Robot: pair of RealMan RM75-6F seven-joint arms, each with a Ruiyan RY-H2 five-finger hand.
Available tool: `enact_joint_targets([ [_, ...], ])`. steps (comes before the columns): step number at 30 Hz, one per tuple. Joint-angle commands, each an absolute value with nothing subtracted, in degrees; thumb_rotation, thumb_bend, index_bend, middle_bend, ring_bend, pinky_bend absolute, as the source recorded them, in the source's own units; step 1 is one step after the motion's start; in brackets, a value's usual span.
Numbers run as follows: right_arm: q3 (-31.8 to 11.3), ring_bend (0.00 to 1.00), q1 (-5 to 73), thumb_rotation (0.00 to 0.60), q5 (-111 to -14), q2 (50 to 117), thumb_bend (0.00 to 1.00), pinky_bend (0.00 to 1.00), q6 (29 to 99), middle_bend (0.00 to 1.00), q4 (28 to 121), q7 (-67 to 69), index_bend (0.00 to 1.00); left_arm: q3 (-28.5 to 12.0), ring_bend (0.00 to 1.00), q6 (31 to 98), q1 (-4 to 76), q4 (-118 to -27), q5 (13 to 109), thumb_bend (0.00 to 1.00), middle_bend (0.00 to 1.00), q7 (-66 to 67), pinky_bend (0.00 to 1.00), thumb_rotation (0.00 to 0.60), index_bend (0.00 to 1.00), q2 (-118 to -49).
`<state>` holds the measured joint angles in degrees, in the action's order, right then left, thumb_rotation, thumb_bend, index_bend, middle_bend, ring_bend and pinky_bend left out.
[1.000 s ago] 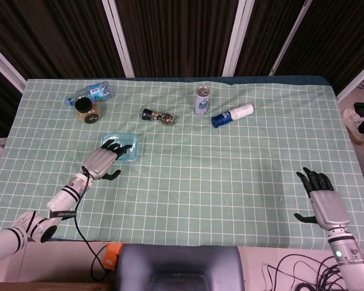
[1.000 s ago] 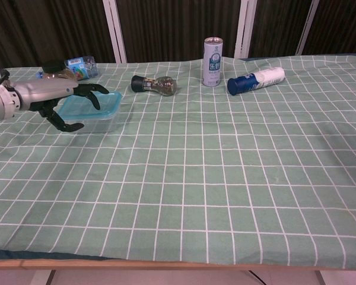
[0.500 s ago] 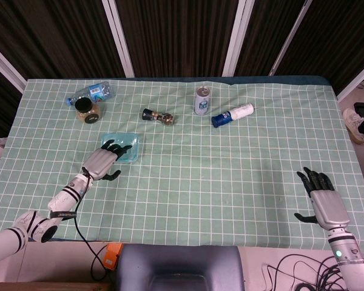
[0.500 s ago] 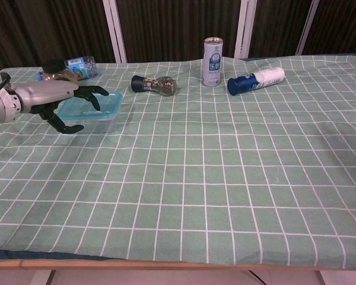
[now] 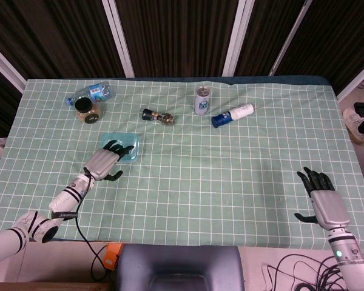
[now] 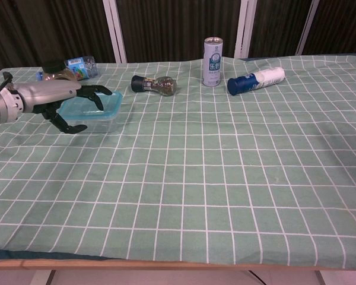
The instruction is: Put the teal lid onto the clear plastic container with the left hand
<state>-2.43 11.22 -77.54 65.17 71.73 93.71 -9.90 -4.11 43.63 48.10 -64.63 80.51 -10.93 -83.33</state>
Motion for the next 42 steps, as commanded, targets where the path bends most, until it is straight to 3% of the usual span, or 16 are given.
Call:
enact_joint_targets([
  [1,-2.4,0.0,11.2,0.6,-77.5,65.2,0.06,0.0,71.7,0.0,93.7,-9.9,0.0,-4.1,0.13,43.8,48.0,-64.6,80.7,0.39,0.24,-11.2,0.02,0.6,0.0,-83.3],
  [42,-2.6,0.0,11.1,0.6,-77.3,65.1,0.06,0.0,71.9,0.0,93.6,-9.8,0.0,-2.7,0.15,41.1,48.3,-62.4,80.6,0.39,0.26,-10.4,0.04,0.6,0.0,-84.7],
])
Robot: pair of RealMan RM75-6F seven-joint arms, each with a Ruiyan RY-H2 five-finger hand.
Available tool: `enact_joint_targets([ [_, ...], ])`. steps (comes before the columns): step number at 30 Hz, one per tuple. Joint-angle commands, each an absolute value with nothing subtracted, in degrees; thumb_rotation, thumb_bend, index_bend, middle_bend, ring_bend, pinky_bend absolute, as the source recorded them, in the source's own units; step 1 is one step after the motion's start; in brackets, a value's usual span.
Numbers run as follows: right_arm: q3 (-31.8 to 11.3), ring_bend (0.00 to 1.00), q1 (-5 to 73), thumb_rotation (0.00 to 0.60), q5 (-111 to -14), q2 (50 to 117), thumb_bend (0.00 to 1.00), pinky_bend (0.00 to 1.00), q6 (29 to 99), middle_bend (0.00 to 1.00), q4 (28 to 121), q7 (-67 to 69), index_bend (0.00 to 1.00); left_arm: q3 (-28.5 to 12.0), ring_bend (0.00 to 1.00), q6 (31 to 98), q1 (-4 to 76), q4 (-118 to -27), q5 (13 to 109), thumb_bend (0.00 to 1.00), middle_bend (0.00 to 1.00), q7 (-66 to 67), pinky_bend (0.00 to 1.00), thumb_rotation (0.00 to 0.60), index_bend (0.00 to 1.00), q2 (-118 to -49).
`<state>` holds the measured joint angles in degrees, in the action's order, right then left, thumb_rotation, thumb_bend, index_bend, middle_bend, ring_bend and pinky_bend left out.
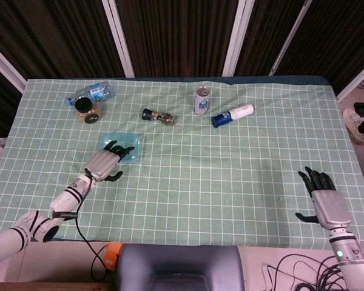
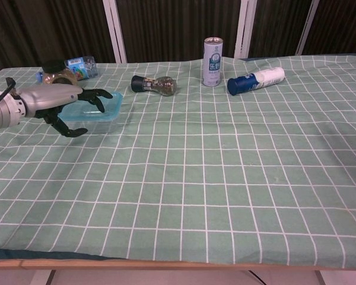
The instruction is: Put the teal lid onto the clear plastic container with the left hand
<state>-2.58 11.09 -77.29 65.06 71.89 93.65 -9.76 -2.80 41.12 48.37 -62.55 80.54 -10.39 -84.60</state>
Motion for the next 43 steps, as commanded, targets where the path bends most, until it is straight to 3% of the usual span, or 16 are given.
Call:
enact_joint_targets([
  [1,-2.6,0.0,11.1,0.6,-77.2,65.1,0.06,0.0,71.8,0.0,93.6,-9.9,0.0,-2.7,0.15,41.0,48.3,-62.3,80.6,0.39,0.26,-10.5,0.04,0.6,0.0,-84.8],
  [8,-2.6,0.0,11.1,0.6,-77.2,65.1,0.06,0.0,71.8,0.0,93.7,-10.0,0.0,-3.1,0.15,42.2,48.2,-62.4,81.1,0.39,0.26,-10.9,0.04,0.6,0.0,-84.6],
  [17,-2.5,0.0,11.0,0.6,-77.5,65.0,0.06,0.0,72.1,0.0,93.6,-9.7,0.0,-6.0,0.04,56.7,45.5,-71.1,85.6,0.39,0.15,-10.7,0.01,0.6,0.0,-77.7],
  [20,-2.3,0.0,10.8,0.6,-77.9,64.9,0.06,0.0,72.3,0.0,93.8,-9.7,0.0,-5.3,0.01,63.6,41.5,-77.1,87.1,0.39,0.11,-11.2,0.01,0.6,0.0,-73.6],
  [24,-2.0,0.0,10.7,0.6,-78.5,65.1,0.06,0.0,72.6,0.0,93.8,-10.2,0.0,-0.5,0.0,74.3,31.1,-83.6,87.8,0.36,0.02,-7.3,0.0,0.6,0.0,-68.3],
  [27,-1.9,0.0,10.6,0.6,-78.6,65.4,0.06,0.0,73.0,0.0,93.9,-11.0,0.0,1.9,0.0,82.7,22.4,-84.9,85.0,0.36,0.0,-2.6,0.0,0.6,0.0,-68.0],
  [29,-1.9,0.0,10.5,0.6,-78.5,65.9,0.06,0.0,73.4,0.0,93.8,-12.3,0.0,2.4,0.0,88.8,16.3,-83.6,82.2,0.37,0.0,-2.4,0.0,0.6,0.0,-69.7],
  [31,-1.9,0.0,10.4,0.6,-78.5,66.5,0.06,0.0,73.9,0.0,93.9,-13.7,0.0,2.8,0.0,90.2,13.3,-84.5,79.9,0.37,0.0,0.1,0.0,0.6,0.0,-69.2],
  [34,-1.7,0.0,10.3,0.6,-78.9,67.2,0.06,0.0,74.1,0.0,94.2,-14.9,0.0,1.8,0.0,96.2,11.9,-85.4,84.4,0.37,0.0,0.1,0.0,0.6,0.0,-68.4],
  [43,-0.9,0.0,9.6,0.6,-80.5,67.6,0.06,0.0,75.3,0.0,94.0,-15.8,0.0,1.7,0.0,92.4,11.5,-86.0,85.7,0.37,0.0,0.6,0.0,0.6,0.0,-67.4],
])
